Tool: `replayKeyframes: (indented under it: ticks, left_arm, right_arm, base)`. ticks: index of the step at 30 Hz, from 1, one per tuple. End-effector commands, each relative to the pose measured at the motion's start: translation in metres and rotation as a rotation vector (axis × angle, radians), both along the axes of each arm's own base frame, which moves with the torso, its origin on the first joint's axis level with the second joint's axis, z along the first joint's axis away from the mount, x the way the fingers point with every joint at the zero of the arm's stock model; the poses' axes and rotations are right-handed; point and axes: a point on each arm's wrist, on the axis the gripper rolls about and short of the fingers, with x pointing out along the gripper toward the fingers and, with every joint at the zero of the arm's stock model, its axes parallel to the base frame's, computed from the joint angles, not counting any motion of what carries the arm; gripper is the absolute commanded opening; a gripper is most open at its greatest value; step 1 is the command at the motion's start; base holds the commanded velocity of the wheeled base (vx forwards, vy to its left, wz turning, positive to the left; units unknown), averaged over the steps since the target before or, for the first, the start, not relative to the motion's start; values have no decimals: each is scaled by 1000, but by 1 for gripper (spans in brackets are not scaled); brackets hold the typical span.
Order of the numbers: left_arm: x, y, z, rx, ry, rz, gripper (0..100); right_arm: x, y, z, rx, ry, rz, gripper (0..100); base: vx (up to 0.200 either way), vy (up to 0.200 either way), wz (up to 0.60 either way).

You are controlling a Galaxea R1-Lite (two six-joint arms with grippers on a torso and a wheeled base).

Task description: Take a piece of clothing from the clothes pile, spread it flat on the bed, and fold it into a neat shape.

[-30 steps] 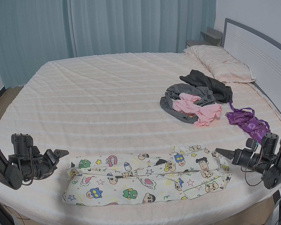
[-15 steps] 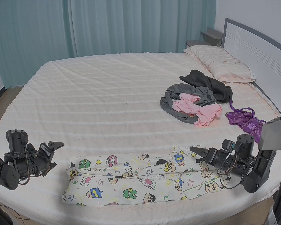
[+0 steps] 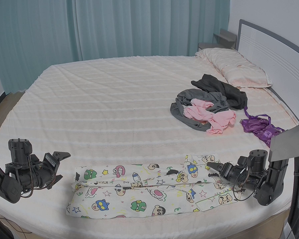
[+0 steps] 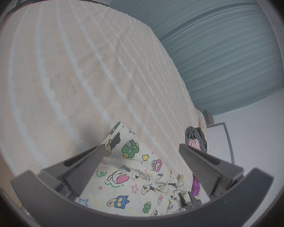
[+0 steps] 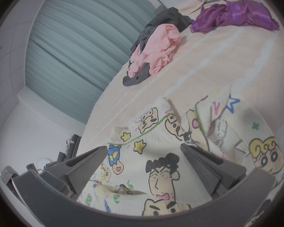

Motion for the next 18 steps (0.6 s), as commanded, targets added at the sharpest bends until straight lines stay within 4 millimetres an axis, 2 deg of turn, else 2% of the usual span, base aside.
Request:
replayKeyframes:
  ticks: [1, 2, 4, 10, 13, 18]
  left_arm:
    - [4, -5, -1, 14, 3, -15, 100]
    - [8, -7, -2, 24, 18, -27, 100]
    - [12, -12, -2, 30, 47, -53, 100]
    - [28, -30, 11, 13, 61, -103, 100]
    - [35, -52, 17, -58, 59, -105, 100]
    - [44, -85, -2, -31, 116, -108, 100]
  right_arm:
    - [-2, -4, 17, 45, -33, -29, 100]
    - [-4, -4, 28, 61, -59, -31, 100]
    - [-6, -3, 35, 64, -79, -26, 100]
    - [-8, 0, 37, 65, -84, -15, 100]
    - [-10, 1, 36, 64, -77, -9, 100]
    - [-13, 7, 36, 64, -71, 10, 100]
  base:
    - [0, 0, 0]
    - [0, 0, 0]
    - [0, 0, 0]
    - [0, 0, 0]
    - [0, 0, 0]
    - [0, 0, 0]
